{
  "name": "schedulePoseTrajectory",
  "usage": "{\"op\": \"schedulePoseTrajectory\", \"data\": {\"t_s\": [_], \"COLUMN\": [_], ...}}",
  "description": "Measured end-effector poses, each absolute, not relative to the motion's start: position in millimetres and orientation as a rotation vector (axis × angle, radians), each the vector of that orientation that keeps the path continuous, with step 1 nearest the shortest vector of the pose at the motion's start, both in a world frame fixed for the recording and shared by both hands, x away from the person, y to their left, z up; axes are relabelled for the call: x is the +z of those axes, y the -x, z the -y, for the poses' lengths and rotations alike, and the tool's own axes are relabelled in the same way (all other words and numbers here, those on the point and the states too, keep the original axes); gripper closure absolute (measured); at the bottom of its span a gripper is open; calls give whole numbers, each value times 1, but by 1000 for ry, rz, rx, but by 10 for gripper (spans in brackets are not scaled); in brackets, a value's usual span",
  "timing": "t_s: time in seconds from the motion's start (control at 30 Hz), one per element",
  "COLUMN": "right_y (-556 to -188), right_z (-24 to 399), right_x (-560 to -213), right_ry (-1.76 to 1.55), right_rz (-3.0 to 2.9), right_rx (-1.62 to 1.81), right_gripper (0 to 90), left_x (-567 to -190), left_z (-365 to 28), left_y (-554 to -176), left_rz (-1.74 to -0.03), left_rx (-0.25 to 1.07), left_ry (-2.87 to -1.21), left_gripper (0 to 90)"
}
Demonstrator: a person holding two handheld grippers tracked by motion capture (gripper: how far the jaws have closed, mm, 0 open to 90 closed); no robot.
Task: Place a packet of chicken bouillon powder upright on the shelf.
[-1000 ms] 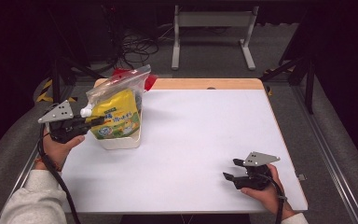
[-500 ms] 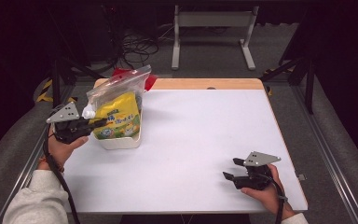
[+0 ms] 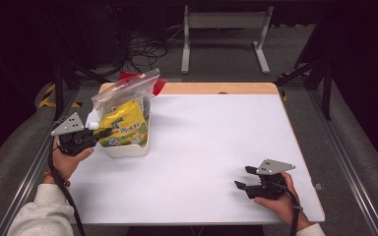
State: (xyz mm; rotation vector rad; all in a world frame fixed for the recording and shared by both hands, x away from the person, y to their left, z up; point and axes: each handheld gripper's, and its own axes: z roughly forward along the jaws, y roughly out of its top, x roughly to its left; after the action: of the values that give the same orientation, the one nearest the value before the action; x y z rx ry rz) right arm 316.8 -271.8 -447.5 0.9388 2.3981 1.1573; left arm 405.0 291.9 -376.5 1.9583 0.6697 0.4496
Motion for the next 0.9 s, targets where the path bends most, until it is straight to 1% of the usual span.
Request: {"op": "schedulePoseTrajectory", "data": {"t_s": [0.37, 0.47, 0.73, 0.9], "right_y": [-317, -317, -318, -318], "right_z": [270, 270, 269, 270], "right_x": [-447, -446, -445, -446], "right_ry": [-927, -920, -915, -915], "right_rz": [-2399, -2396, -2399, -2405], "right_rx": [1158, 1163, 1160, 1156], "right_gripper": [323, 323, 323, 325], "left_x": [-391, -391, -394, -392], "left_z": [-294, -290, -289, -283], "left_y": [-404, -402, -397, -392], "left_rz": [-711, -718, -725, -734], "left_rx": [435, 475, 495, 555], "left_ry": [-1929, -1948, -1907, -1911], "left_gripper": [896, 894, 886, 873]}}
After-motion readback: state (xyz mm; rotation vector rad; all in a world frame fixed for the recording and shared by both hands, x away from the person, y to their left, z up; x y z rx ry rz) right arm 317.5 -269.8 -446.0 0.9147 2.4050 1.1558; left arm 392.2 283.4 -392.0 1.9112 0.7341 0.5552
